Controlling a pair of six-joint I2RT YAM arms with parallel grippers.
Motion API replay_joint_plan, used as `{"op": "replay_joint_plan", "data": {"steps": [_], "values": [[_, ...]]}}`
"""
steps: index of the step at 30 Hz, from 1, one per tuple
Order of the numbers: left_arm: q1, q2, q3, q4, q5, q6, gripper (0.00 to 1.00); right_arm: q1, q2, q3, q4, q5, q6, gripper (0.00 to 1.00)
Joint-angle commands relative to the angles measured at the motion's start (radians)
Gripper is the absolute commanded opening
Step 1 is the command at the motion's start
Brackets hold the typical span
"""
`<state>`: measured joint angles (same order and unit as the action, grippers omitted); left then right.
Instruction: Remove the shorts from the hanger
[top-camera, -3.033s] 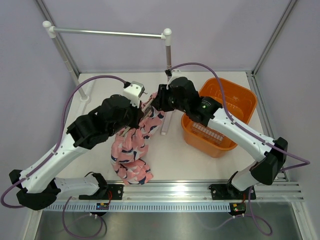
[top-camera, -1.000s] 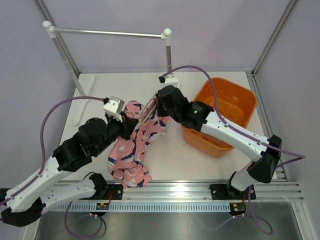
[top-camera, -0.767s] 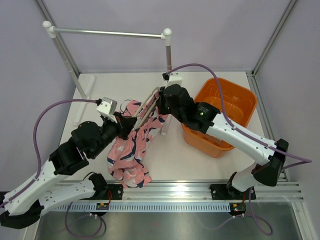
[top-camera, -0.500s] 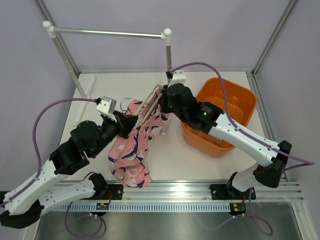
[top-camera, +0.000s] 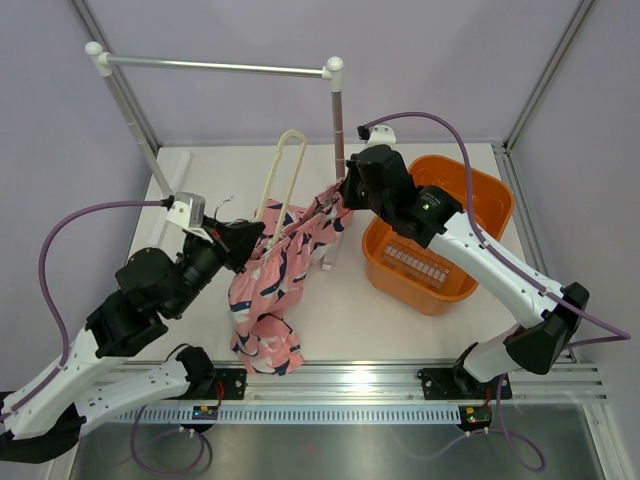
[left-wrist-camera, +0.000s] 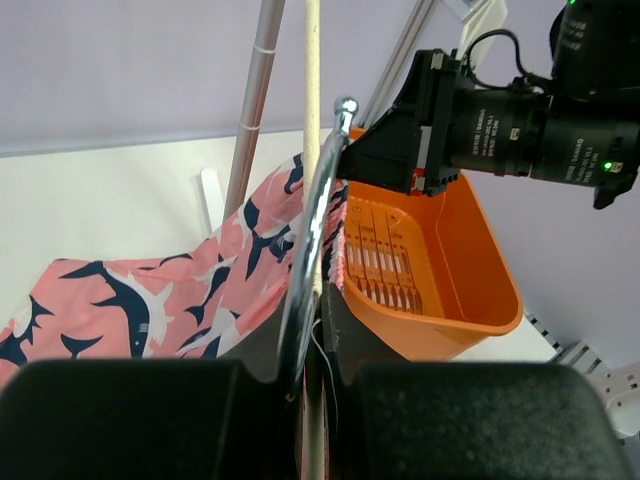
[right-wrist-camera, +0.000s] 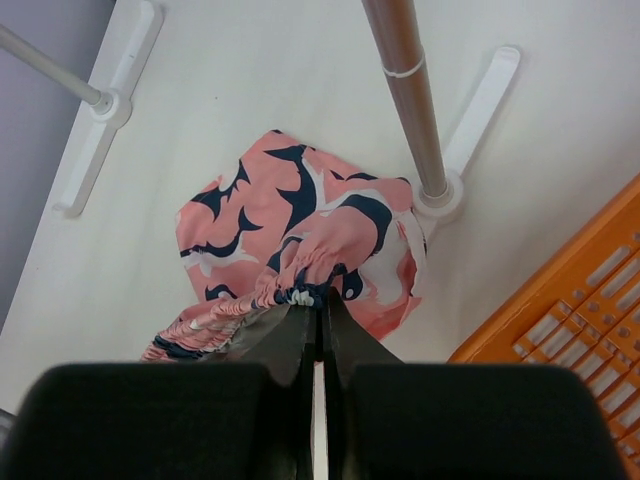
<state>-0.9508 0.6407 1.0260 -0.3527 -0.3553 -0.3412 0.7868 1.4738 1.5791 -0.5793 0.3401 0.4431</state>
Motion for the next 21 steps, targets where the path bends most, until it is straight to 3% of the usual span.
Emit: {"op": "replay_joint_plan", "data": {"steps": [1,5,13,21], "values": [[0.001,-0.013,0.039,0.096,-0.025,-0.001,0.00,-0.012,0.022,0.065,-0.004,-0.015,-0.024,0.00],[0.001,0.007,0.037,0.141,-0.045,0.019,0.00,0.031,0.022,0.059,0.007,-0.087,-0.015,0.00],[0.001,0.160,0.045,0.306,-0.137,0.092,0.00,0.320,0.037,0.090,-0.010,-0.078,-0.017,0.00],[0.003,0.315,0.213,0.396,-0.278,0.220,0.00,0.434,-0.022,0.088,-0.059,-0.012,-0.029,0.00]]}}
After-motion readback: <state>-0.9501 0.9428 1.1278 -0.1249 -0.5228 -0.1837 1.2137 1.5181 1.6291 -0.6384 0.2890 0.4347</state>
